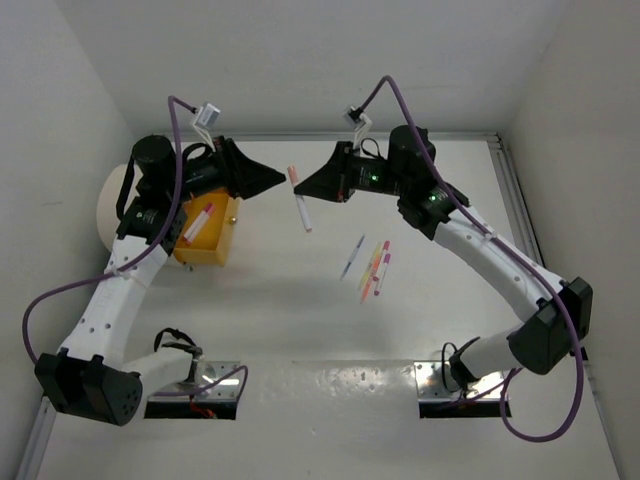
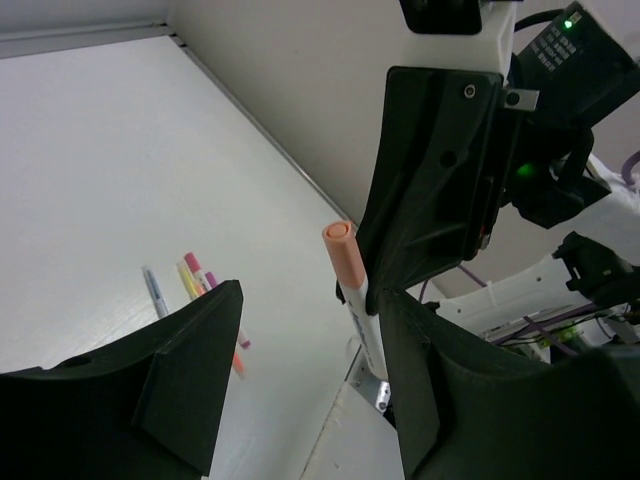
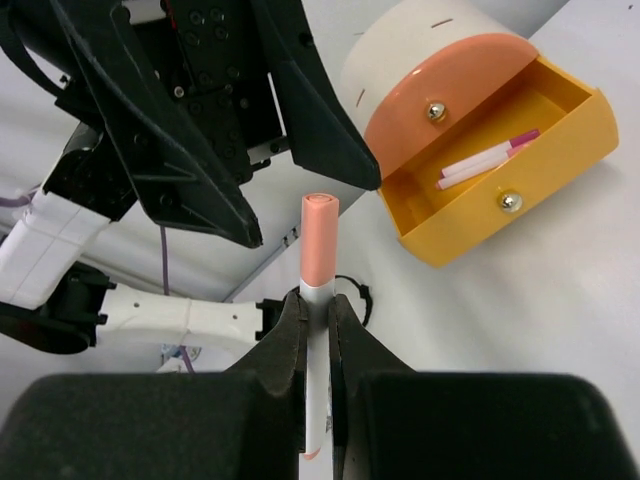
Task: Sort the stationery into containers
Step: Place the pen in the drawer.
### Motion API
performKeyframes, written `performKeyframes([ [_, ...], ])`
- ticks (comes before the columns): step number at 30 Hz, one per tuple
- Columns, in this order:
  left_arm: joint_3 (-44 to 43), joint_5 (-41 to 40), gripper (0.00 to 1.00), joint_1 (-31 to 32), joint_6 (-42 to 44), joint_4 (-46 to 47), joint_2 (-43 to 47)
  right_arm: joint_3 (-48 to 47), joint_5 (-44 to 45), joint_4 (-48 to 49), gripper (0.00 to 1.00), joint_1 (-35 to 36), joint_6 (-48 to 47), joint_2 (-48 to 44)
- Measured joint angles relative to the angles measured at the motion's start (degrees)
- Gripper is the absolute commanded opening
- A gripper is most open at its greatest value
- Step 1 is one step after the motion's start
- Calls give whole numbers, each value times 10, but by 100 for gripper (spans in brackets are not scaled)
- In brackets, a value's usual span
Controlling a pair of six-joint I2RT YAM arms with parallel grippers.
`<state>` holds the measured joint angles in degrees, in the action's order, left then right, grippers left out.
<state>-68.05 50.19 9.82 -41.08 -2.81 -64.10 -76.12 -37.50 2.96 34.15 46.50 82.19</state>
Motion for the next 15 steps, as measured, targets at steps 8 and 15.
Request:
performKeyframes([
  [8, 6, 12, 52, 2, -39, 43, -1, 0, -2, -2, 0, 19, -14, 0],
  [15, 31, 18, 49, 3, -58, 61, -2, -2, -1, -7, 0, 22, -19, 3],
])
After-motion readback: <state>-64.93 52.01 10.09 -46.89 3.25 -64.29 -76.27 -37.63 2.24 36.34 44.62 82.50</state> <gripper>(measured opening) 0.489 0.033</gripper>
